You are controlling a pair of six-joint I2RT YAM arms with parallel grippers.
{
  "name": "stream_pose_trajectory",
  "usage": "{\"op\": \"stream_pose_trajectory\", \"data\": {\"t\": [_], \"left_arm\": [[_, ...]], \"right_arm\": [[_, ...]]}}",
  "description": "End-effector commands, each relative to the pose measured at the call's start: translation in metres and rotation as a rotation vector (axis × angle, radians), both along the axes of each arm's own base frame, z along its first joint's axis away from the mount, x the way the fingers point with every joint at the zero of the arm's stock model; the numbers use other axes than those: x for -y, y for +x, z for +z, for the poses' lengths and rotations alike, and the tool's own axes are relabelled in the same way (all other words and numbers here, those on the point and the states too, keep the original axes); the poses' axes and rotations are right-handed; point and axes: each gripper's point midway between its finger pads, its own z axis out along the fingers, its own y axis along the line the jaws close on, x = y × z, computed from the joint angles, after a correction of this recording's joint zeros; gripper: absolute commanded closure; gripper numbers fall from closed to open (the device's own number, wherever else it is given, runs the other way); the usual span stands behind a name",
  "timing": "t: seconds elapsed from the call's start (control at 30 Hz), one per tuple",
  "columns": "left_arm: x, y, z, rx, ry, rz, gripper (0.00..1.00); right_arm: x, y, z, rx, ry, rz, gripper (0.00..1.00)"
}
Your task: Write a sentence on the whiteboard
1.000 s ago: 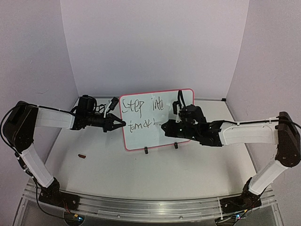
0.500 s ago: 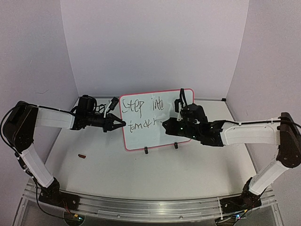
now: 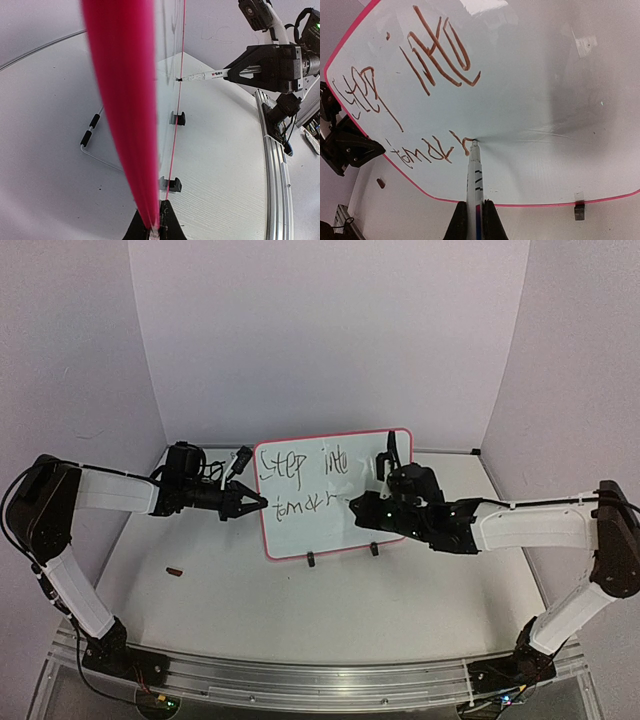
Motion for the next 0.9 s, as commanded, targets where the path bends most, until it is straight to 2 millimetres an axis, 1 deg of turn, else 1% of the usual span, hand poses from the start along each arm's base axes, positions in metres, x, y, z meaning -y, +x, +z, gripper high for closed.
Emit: {"op": "stream_pose_trajectory", "data": {"t": [0.0, 0.2, 0.47, 0.57, 0.73, 0.87], "left_arm": [[-0.011, 0.011, -0.025, -0.001, 0.109, 0.088, 1.00], [-0.011, 0.011, -0.025, 0.001, 0.110, 0.089, 1.00], [-0.011, 0.011, -0.026, 0.004, 0.112, 0.093, 1.00], [-0.011, 0.011, -0.026, 0.003, 0.112, 0.091, 1.00], [-0.011, 0.011, -0.027, 0.002, 0.114, 0.093, 1.00], [-0.011, 0.012, -0.029, -0.002, 0.115, 0.093, 1.00]], "right_arm": [[0.013, 0.006, 0.014, 0.037, 0.018, -0.064, 1.00], [-0.002, 0.001, 0.027, 0.065, 0.025, 0.032, 1.00], [0.011, -0.007, 0.036, 0.084, 0.049, 0.019, 1.00], [0.013, -0.008, 0.035, 0.081, 0.050, 0.024, 1.00], [0.010, -0.010, 0.032, 0.067, 0.074, 0.071, 1.00], [0.009, -0.009, 0.028, 0.057, 0.073, 0.069, 1.00]]}}
